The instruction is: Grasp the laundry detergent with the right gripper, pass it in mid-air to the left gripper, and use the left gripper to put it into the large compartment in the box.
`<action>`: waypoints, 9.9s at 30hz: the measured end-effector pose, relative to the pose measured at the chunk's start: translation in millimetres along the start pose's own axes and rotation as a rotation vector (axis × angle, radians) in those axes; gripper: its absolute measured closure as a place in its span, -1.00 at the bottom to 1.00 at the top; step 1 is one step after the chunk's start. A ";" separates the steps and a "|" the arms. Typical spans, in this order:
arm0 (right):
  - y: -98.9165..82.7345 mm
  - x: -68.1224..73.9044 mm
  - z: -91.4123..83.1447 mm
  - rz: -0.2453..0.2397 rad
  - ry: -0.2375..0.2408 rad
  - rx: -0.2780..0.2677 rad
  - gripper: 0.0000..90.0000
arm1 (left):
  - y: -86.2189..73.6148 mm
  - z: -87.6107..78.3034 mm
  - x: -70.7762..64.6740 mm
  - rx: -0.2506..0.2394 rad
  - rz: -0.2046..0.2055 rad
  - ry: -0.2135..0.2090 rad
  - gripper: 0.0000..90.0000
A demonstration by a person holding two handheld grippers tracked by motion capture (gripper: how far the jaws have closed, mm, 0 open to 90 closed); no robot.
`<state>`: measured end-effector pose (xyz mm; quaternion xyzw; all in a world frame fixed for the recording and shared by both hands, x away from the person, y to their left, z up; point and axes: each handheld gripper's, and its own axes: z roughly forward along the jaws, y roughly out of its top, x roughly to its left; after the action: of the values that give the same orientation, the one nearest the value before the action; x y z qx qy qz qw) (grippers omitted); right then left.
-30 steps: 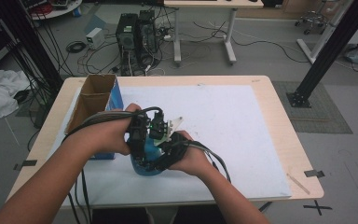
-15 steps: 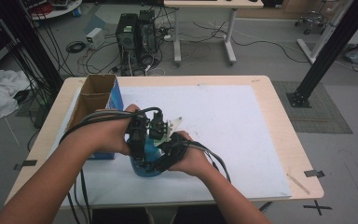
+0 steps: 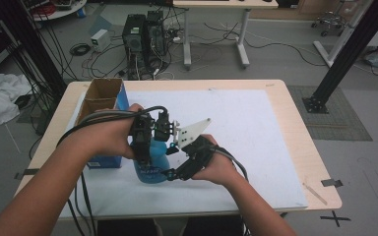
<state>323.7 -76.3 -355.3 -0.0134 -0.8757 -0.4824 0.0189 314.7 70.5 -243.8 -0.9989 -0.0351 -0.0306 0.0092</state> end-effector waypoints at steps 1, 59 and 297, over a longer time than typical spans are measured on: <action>0.0 0.0 0.0 0.000 0.000 0.000 -0.34 | 0.0 0.0 0.0 0.000 0.000 0.000 -0.15; -1.4 -40.3 -72.2 0.151 -0.157 0.693 -0.95 | -107.7 -118.9 85.4 -0.060 -0.651 0.005 -0.15; 3.5 -58.5 -57.7 0.184 -0.127 0.866 -0.95 | -19.3 42.3 57.9 -0.041 -0.070 -0.059 -0.82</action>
<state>383.5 -123.4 -324.2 -0.1117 -0.9915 -0.0655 0.0116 373.6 94.7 -282.2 -0.9975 -0.0697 -0.0023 -0.0135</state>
